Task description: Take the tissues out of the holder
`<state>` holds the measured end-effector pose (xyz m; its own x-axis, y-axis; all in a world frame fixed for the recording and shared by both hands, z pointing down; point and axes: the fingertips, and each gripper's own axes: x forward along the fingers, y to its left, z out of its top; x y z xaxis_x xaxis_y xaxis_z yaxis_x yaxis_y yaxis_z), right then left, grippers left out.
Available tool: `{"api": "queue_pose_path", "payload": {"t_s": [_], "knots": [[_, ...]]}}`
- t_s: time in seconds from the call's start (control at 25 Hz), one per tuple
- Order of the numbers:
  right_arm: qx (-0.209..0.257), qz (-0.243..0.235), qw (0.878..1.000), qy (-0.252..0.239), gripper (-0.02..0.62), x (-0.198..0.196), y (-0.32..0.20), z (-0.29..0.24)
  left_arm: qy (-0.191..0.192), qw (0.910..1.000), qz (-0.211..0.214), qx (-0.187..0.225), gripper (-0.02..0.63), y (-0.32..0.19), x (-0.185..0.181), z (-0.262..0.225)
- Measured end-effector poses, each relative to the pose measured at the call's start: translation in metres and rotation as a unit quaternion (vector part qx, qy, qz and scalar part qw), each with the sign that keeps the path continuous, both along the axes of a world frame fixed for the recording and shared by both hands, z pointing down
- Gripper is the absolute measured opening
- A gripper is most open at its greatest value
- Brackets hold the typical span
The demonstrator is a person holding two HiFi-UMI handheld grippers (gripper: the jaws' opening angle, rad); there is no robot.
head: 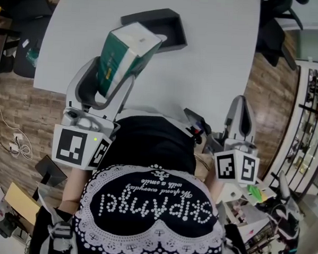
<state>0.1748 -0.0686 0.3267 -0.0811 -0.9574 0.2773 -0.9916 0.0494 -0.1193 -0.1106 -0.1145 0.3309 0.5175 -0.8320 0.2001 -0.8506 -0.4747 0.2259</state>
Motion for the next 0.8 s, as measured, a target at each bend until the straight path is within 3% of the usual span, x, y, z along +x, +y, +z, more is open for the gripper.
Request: {"api": "queue_pose_path", "payload": {"t_s": [0.8], "knots": [[-0.006, 0.004, 1.0, 0.015, 0.034, 0.002, 0.0041, -0.0012, 0.007, 1.0, 0.002, -0.002, 0.328, -0.002, 0.0023, 0.0007]]}}
